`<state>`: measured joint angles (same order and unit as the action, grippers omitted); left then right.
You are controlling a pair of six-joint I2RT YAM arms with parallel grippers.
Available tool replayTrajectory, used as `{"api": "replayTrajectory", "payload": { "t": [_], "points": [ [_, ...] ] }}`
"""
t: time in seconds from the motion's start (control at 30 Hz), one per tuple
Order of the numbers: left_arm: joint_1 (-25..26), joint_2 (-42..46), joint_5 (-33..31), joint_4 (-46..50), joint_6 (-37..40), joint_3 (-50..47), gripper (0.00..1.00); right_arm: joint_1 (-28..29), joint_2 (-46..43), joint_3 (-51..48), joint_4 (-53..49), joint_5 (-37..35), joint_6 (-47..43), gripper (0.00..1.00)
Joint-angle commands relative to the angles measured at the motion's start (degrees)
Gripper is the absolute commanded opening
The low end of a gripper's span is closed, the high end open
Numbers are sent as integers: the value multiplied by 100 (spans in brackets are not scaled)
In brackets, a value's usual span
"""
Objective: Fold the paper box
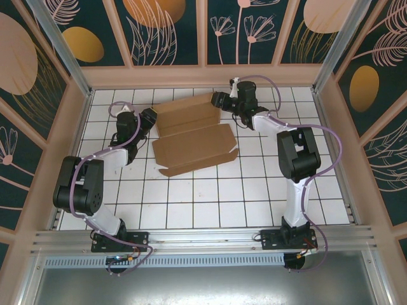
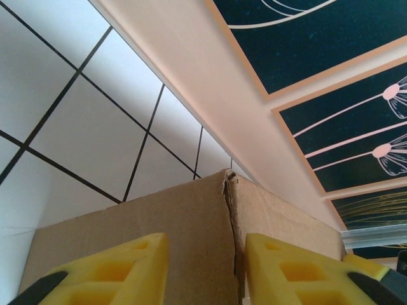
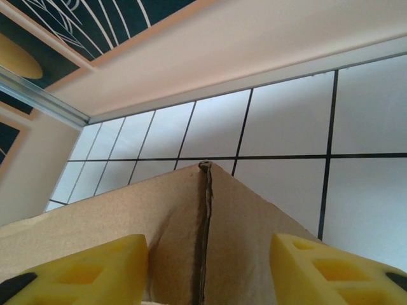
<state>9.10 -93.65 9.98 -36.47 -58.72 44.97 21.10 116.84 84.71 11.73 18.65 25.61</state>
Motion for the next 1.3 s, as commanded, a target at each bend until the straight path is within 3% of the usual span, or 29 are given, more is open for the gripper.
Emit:
{"api": "replayTrajectory", "payload": {
  "t": [0.0,0.23,0.37,0.47,0.7,0.87,0.97,1.13,1.17,1.27],
  "points": [
    [34,32,553,211,-232,-64,38,66,84,480,-1032,-352,-313,54],
    [532,311,952,90,-761,-271,46,-174,631,1839,-2136,-311,-492,67],
    [1038,259,1166,-90,-997,-387,53,-205,668,2244,-2472,-454,-614,72],
    [1122,474,1212,-121,-1054,-473,57,-270,508,2257,-2597,-627,-677,75],
    [1111,1625,258,1729,539,90,69,-543,-305,1644,-2536,-946,-730,75],
    [788,1638,-377,2310,1181,738,72,-641,-874,989,-2240,-846,-534,74],
    [431,1235,-687,2355,1228,1045,62,-625,-1138,450,-1999,-787,-397,64],
    [161,-398,-295,2737,1862,2368,5,-612,-1471,-338,-1700,-784,-190,34],
    [162,-819,-51,2809,1955,2598,0,-603,-1488,-398,-1728,-804,-174,32],
    [168,-1627,605,2949,1963,3013,0,-589,-1476,-486,-1868,-798,-191,28]
  ]
}}
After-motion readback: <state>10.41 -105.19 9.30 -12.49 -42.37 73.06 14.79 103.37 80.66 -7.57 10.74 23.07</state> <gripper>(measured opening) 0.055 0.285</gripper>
